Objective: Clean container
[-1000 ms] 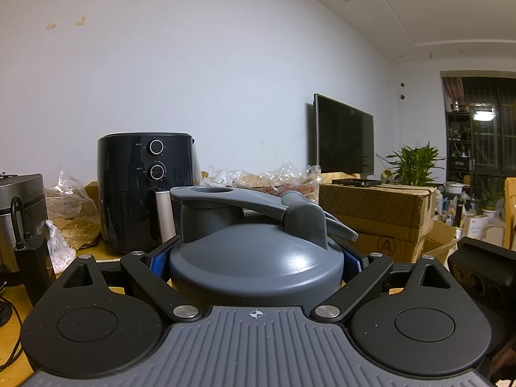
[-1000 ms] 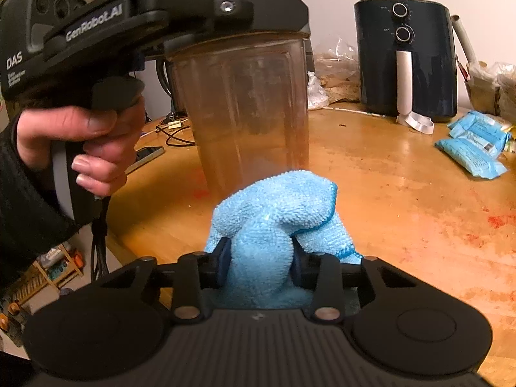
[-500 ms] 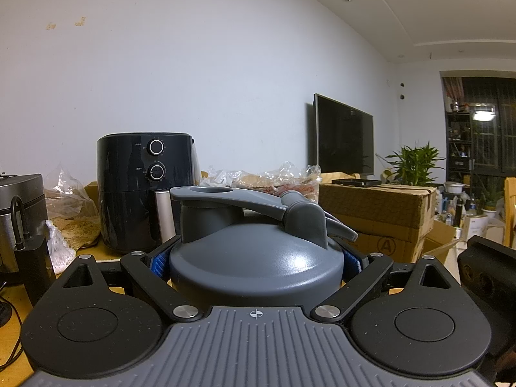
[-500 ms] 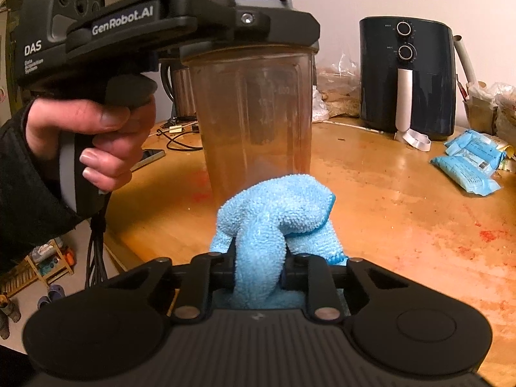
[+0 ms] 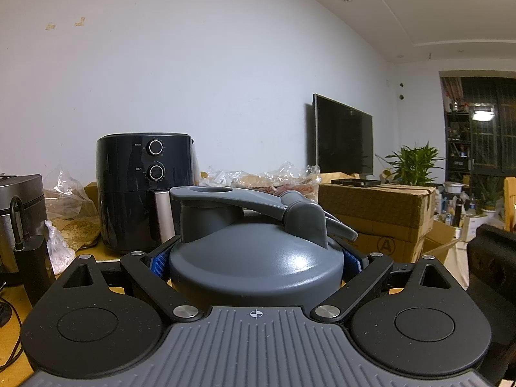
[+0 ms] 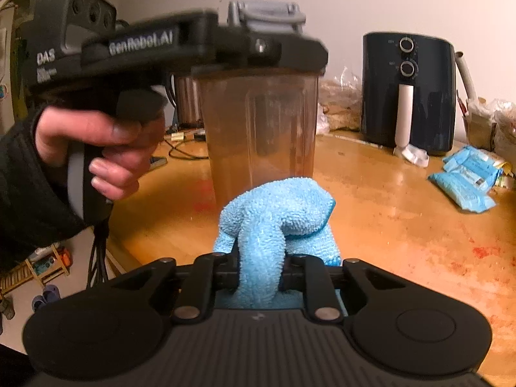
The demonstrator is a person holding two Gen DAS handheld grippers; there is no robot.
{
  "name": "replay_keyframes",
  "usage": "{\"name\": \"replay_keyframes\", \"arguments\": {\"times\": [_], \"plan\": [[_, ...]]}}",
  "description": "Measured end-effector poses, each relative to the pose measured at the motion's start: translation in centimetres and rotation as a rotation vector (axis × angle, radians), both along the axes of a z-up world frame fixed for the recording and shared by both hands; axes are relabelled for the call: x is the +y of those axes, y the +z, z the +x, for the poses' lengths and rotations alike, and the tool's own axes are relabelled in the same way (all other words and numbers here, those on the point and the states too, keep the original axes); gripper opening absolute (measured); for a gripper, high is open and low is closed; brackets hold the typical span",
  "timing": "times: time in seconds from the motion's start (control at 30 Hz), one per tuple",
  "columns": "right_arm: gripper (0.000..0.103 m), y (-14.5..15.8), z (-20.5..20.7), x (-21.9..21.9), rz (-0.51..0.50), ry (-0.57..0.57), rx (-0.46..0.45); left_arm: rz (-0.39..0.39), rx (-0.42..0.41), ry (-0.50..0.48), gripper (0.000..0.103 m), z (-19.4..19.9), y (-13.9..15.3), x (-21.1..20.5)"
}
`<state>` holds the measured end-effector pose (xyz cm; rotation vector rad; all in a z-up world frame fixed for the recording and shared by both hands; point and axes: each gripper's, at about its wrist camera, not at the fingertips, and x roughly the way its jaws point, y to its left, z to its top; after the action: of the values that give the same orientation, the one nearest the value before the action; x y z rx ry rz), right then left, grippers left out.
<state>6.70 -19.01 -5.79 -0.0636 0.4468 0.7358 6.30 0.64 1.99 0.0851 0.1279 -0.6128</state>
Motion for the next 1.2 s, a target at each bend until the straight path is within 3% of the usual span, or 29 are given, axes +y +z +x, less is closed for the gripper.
{"name": "replay_keyframes", "arguments": {"times": [0.97, 1.2], "plan": [[0.012, 4.6, -2.2, -1.5, 0.185, -0.016, -0.212, 0.006, 0.004, -0.004, 0.096, -0.1, 0.1, -0.1], [0.012, 4.5, -2.3, -1.8, 0.227, -0.02, -0.216, 0.003, 0.002, -0.006, 0.095, -0.1, 0.0, -0.1]]}}
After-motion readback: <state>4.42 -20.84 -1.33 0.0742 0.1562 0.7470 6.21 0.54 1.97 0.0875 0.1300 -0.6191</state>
